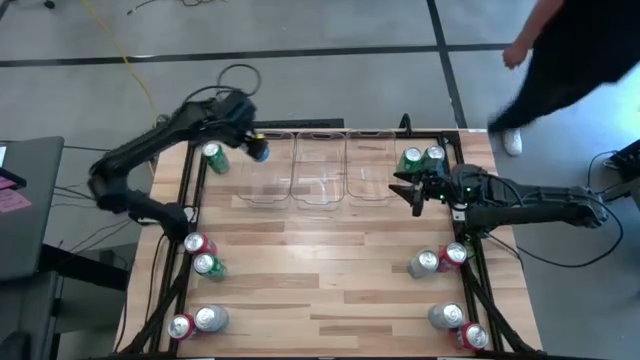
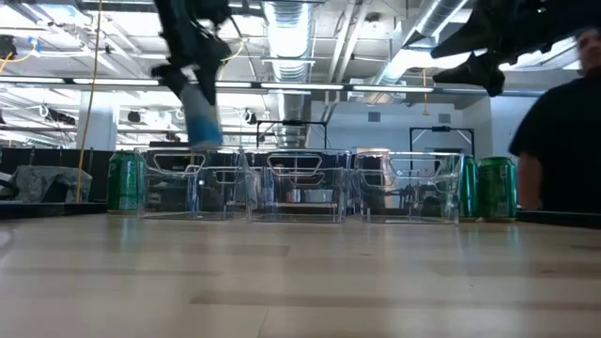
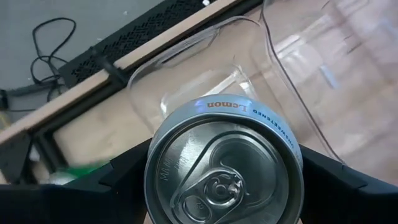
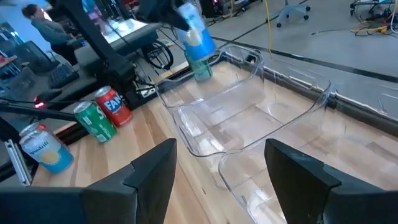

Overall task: Sort soda cans
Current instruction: Put the blue-white soda can into the left transparent bin

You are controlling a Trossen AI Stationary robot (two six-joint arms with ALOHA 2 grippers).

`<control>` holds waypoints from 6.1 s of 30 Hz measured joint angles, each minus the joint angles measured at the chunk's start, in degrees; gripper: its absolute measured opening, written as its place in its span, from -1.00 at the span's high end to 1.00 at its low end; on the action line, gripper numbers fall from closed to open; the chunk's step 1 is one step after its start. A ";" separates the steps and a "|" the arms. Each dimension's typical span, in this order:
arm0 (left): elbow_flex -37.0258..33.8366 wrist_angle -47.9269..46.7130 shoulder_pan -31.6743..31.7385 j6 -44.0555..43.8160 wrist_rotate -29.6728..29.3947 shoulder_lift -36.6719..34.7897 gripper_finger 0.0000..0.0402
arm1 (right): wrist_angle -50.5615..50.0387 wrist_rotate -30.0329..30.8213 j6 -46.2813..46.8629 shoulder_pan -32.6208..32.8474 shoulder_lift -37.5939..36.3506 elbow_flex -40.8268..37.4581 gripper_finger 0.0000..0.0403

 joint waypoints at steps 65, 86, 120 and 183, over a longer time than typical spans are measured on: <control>-23.75 33.39 -19.72 14.08 -5.13 -25.83 -0.97 | -6.90 -13.74 0.53 5.72 6.19 7.26 -0.32; -42.73 53.33 -43.00 15.60 -5.17 -25.43 -0.97 | -21.99 -6.85 31.03 32.30 7.08 9.01 -0.31; -42.93 67.37 -45.89 20.13 -5.13 -20.49 -0.97 | -67.05 -10.50 42.39 42.45 38.08 36.96 -0.31; -42.91 63.81 -45.73 16.44 -5.78 -20.45 -0.97 | -72.40 -2.07 51.34 50.40 47.17 36.42 -0.65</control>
